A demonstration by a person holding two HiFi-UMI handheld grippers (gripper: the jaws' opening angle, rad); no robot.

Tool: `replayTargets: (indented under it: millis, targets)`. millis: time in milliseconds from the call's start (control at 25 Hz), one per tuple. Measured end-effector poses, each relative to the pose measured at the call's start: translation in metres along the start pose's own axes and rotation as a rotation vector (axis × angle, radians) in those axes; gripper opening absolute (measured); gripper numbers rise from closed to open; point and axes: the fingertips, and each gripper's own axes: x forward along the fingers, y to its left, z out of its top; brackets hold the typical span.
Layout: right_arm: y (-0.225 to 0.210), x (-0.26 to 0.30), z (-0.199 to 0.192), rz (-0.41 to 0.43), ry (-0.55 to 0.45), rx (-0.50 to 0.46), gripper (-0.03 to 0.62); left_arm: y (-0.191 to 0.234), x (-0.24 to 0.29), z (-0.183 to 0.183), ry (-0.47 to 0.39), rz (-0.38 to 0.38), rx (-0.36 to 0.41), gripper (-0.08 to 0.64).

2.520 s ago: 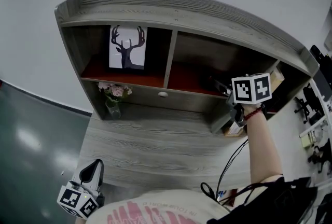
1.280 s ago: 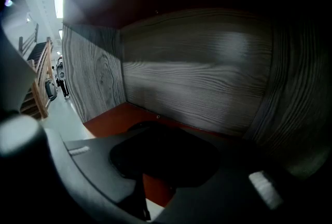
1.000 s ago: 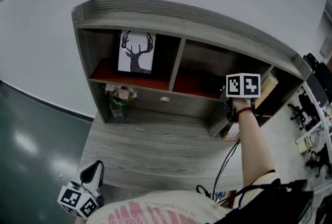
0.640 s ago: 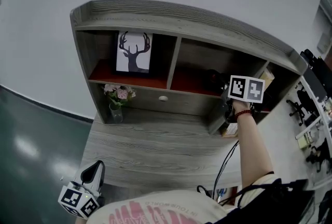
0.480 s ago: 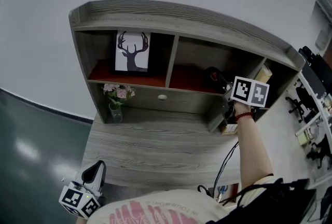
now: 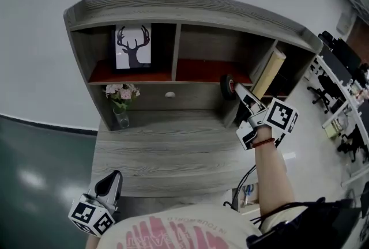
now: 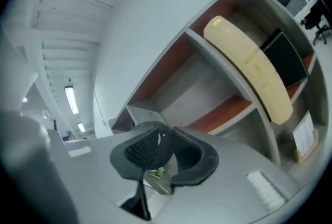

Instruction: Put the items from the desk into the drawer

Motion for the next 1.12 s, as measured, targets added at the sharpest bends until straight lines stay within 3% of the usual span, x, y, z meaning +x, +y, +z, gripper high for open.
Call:
replayTargets:
  millis: [120,520,880,1120]
  targets:
    - [0.006,-0.024,-0.023,0.045,-0.018,0.073,0.087,-0.009,0.004,0.0,0.008,-0.051,0.008,0.02]
    - [-0.007,-0.133,-0.089,-0.118,-0.1,0.202,0.087,-0.044,0.013,-0.012,0.056,-0.257,0.043,0.02]
    - [0.029,-0.231,-0.145,-0.232,-0.206,0.254,0.088,-0.081,0.025,-0.037,0.133,-0.453,-0.012,0.02]
    - [0.036,-0.303,-0.174,-0.378,-0.3,0.264,0.087,-0.123,0.043,-0.062,0.182,-0.615,-0.048,0.02]
